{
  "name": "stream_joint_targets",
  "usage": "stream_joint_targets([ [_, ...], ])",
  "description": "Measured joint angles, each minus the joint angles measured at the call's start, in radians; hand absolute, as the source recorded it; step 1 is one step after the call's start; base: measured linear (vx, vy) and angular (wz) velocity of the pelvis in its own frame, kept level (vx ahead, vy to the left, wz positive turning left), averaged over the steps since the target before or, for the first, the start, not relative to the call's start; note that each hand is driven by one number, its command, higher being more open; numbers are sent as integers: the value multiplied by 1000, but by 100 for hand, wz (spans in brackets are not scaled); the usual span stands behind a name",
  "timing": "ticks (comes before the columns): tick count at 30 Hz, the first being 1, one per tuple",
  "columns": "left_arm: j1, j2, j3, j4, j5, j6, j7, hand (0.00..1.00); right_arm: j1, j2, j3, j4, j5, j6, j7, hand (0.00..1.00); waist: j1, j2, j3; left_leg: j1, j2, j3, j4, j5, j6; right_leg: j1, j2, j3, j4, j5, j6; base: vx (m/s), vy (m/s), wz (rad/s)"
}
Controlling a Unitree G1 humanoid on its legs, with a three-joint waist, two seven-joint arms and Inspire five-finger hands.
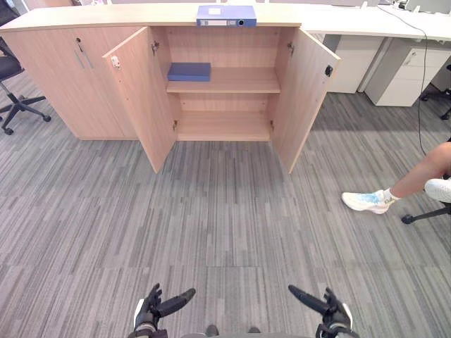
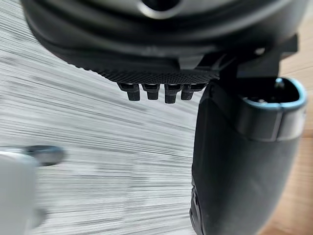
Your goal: Walk over to the cabinet, pick up the folder, carry it to the office cabinet, place the folder inside the office cabinet, then close the office cabinet door
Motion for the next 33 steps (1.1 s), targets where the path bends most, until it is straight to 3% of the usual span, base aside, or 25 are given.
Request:
stream_joint_targets([
  [4, 7, 2, 47, -45, -1, -15, -6, 100, -25, -10, -2, -19, -44, -6, 7, 100, -15, 4, 11, 14, -2, -4, -19, 0, 0, 14, -2, -9, -16, 0, 1, 53, 9, 3],
  [16, 62, 3, 49, -127, 2, -14, -30, 100, -22, -42, -13, -58, -147, -4, 36, 100, -23, 8, 25, 15, -6, -7, -29, -1, -2, 14, -5, -14, -19, -4, 6, 9, -1, 1],
  [20, 63, 1, 49, -144, 2, -14, -29, 100, -34, -44, -10, -73, -146, -3, 36, 100, -19, 11, 38, -31, -7, 13, 0, -25, -2, -26, -8, -4, -14, -7, 10, -5, 9, -8],
  [23, 68, -9, 49, -172, 0, -13, -24, 100, -59, -44, -10, -73, -144, 1, 30, 100, -13, 20, 50, -100, -1, 31, 102, -88, 5, -59, -9, 11, 3, -17, 23, 67, 32, -16],
  [25, 61, -28, 49, -207, -13, -11, -22, 100, -73, -49, -10, -73, -136, 1, 19, 100, -13, 36, 63, -152, -1, 32, 227, -179, 19, -106, -23, 6, 122, -99, 54, 132, 74, 1],
  [28, 50, -29, 47, -225, -21, -11, -18, 100, -71, -44, -6, -73, -134, 3, 18, 100, -12, 38, 78, -136, -7, 21, 256, -227, 40, -180, -41, -30, 339, -154, 83, 153, 79, 6],
  [29, 38, -20, 46, -232, -21, -11, -12, 100, -71, -42, 9, -73, -134, 3, 16, 100, -16, 42, 93, -107, -8, 6, 253, -232, 55, -272, -53, -69, 539, -166, 85, 225, 69, 22],
  [30, 28, -7, 38, -235, -21, -10, -4, 100, -61, -35, 11, -74, -133, 4, 17, 100, -19, 39, 105, -71, -8, -11, 249, -247, 60, -312, -61, -91, 618, -195, 67, 331, 67, 28],
  [33, -3, 15, 21, -235, -21, -9, 6, 100, -62, -40, 12, -74, -127, 10, 15, 100, -40, 52, 127, 25, 5, -57, 183, -257, 59, -387, -51, -150, 566, -221, 33, 484, 14, 46],
])
